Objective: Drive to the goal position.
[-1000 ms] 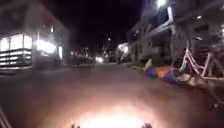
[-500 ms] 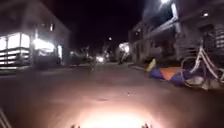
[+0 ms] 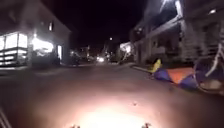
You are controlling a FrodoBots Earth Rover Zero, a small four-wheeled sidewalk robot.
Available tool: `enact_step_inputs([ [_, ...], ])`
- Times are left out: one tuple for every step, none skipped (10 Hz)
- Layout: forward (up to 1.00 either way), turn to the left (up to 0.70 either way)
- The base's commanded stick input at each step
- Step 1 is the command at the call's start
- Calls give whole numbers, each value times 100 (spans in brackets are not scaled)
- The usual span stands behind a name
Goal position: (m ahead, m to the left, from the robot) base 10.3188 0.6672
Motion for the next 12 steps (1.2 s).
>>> enact_step_inputs([
  [85, 0],
  [85, 0],
  [85, 0],
  [85, 0],
  [85, 0],
  [85, 0],
  [85, -19],
  [85, -30],
  [85, -21],
  [85, -10],
  [85, -4],
  [85, 0],
])
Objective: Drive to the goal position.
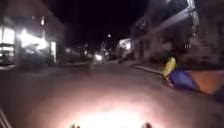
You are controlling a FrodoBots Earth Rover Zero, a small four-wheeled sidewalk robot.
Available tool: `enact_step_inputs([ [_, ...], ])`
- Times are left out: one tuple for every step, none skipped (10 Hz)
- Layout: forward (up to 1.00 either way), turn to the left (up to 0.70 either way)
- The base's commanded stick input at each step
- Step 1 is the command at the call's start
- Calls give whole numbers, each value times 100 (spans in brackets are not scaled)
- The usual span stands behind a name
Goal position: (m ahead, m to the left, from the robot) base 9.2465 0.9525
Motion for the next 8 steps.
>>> enact_step_inputs([
  [85, 0],
  [85, 0],
  [85, 0],
  [85, 0],
  [85, 0],
  [85, 0],
  [85, 0],
  [85, 0],
])
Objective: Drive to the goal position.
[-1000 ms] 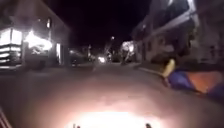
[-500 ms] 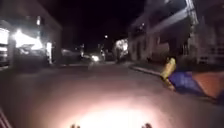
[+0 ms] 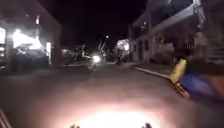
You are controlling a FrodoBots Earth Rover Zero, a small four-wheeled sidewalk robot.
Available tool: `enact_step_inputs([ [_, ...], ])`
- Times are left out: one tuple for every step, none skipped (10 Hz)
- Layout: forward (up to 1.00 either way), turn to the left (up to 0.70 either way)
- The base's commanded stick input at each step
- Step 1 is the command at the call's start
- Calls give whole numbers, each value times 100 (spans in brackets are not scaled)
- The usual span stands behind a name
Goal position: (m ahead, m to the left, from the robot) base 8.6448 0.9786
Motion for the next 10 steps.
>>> enact_step_inputs([
  [85, 0],
  [85, 0],
  [85, 0],
  [85, 0],
  [85, 0],
  [85, 0],
  [85, 0],
  [85, 0],
  [85, 0],
  [85, 0],
])
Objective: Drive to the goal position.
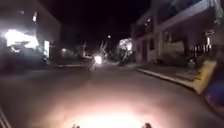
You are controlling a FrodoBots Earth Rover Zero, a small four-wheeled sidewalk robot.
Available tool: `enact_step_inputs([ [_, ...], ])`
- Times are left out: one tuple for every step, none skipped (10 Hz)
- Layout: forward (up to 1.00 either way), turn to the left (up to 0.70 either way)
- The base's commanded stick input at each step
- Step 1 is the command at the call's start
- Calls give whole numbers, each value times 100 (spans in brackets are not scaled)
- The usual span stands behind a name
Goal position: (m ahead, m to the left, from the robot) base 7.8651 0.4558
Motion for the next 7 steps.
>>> enact_step_inputs([
  [85, 0],
  [85, 0],
  [85, 0],
  [85, 0],
  [85, 0],
  [85, 0],
  [85, 0],
])
